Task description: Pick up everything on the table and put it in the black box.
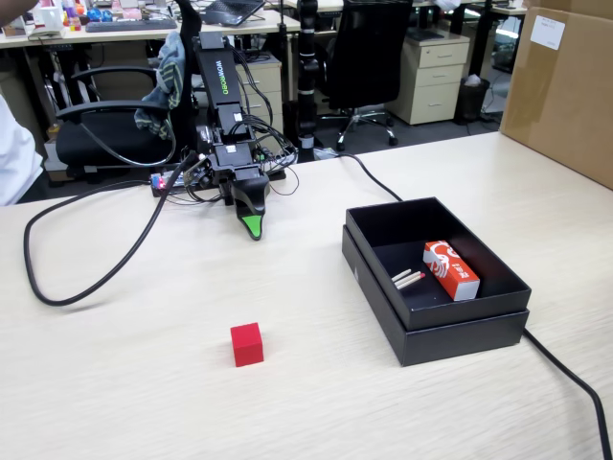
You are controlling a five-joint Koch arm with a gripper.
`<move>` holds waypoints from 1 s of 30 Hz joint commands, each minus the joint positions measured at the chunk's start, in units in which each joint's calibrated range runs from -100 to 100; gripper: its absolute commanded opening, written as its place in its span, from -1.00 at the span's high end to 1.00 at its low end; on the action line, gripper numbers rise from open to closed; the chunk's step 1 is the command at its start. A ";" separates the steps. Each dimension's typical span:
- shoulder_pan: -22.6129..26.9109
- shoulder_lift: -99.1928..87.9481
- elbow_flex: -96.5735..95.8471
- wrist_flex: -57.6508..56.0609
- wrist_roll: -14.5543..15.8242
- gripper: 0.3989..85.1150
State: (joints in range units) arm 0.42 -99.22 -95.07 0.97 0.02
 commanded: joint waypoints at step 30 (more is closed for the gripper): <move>-6.59 50.28 95.43 -65.37 -5.13 -0.11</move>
State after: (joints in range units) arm -5.49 -56.63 -9.81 -64.15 -3.15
